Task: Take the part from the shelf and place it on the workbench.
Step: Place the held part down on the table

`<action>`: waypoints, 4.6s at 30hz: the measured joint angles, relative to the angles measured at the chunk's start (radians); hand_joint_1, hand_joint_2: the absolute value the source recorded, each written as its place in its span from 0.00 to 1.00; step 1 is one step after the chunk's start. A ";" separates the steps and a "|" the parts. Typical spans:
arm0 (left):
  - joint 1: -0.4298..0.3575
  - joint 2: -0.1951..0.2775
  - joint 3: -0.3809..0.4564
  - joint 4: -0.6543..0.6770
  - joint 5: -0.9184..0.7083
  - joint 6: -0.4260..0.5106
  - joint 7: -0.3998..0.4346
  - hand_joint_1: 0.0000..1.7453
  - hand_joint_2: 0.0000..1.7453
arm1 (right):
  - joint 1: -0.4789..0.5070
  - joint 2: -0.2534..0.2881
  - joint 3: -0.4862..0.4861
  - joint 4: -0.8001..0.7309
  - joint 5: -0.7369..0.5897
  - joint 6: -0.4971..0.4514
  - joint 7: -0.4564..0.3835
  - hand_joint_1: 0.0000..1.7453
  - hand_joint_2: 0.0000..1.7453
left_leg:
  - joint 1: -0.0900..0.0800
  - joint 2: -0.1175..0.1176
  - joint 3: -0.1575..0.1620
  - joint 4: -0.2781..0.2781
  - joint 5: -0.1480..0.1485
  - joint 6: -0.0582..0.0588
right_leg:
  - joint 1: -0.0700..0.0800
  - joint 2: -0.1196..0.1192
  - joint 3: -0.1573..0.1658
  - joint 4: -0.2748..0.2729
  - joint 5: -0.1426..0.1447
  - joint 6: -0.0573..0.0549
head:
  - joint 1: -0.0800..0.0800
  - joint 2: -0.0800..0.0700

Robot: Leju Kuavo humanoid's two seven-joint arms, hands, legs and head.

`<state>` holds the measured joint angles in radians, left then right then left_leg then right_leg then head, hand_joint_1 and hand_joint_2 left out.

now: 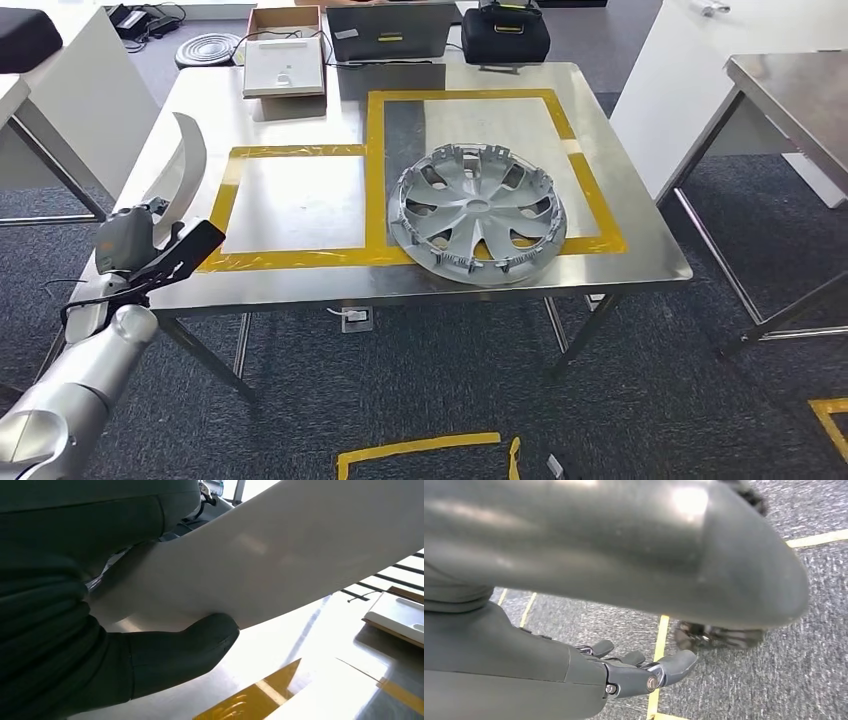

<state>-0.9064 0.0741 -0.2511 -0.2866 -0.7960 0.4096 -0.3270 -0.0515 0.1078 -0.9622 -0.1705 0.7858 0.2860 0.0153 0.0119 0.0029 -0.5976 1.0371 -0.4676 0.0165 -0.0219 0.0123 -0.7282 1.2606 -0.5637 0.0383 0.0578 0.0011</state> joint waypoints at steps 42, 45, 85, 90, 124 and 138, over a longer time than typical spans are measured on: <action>0.023 -0.023 -0.061 0.040 -0.076 -0.044 0.117 1.00 1.00 | 0.002 -0.007 0.001 0.000 0.028 -0.003 -0.011 0.00 0.00 | -0.021 0.031 0.012 -0.015 0.003 -0.016 | 0.016 -0.027 0.108 -0.231 0.121 -0.041 | -0.001 0.000; 0.025 -0.020 -0.061 0.040 -0.078 -0.039 0.135 1.00 1.00 | 0.001 -0.007 0.001 0.000 0.028 -0.003 -0.009 0.00 0.00 | -0.024 0.031 0.011 -0.012 0.001 -0.013 | 0.015 -0.027 0.108 -0.232 0.122 -0.038 | -0.002 0.000; 0.050 -0.010 -0.061 0.040 -0.110 -0.035 0.112 1.00 1.00 | 0.000 -0.007 0.019 0.000 0.057 0.001 -0.016 0.00 0.00 | -0.024 0.031 0.005 -0.011 0.004 -0.003 | 0.017 -0.027 0.109 -0.242 0.130 -0.030 | -0.001 0.000; 0.051 -0.005 -0.061 0.040 -0.111 -0.046 0.095 1.00 1.00 | 0.000 -0.007 0.021 0.000 0.061 0.002 -0.017 0.00 0.00 | -0.025 0.031 0.005 -0.011 0.004 -0.003 | 0.017 -0.027 0.109 -0.242 0.130 -0.030 | -0.001 0.000; 0.052 0.001 -0.095 0.040 -0.178 -0.043 0.090 0.00 0.00 | 0.000 -0.009 0.022 0.000 0.061 -0.003 -0.018 0.00 0.00 | -0.025 0.031 0.005 -0.011 0.004 -0.003 | 0.017 -0.027 0.109 -0.242 0.130 -0.030 | -0.001 0.000; 0.051 0.002 -0.101 0.040 -0.183 -0.041 0.096 0.00 0.00 | 0.000 -0.009 0.021 0.000 0.062 -0.003 -0.015 0.00 0.00 | -0.025 0.031 0.005 -0.011 0.004 -0.003 | 0.017 -0.027 0.109 -0.242 0.130 -0.030 | -0.001 0.000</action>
<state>-0.8551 0.0757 -0.3517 -0.2465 -0.9794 0.3691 -0.2312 -0.0515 0.0988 -0.9407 -0.1705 0.8475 0.2828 0.0000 -0.0126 0.0342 -0.5926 1.0265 -0.4633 0.0134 -0.0048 -0.0151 -0.6197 1.0189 -0.4342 0.0084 0.0565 0.0011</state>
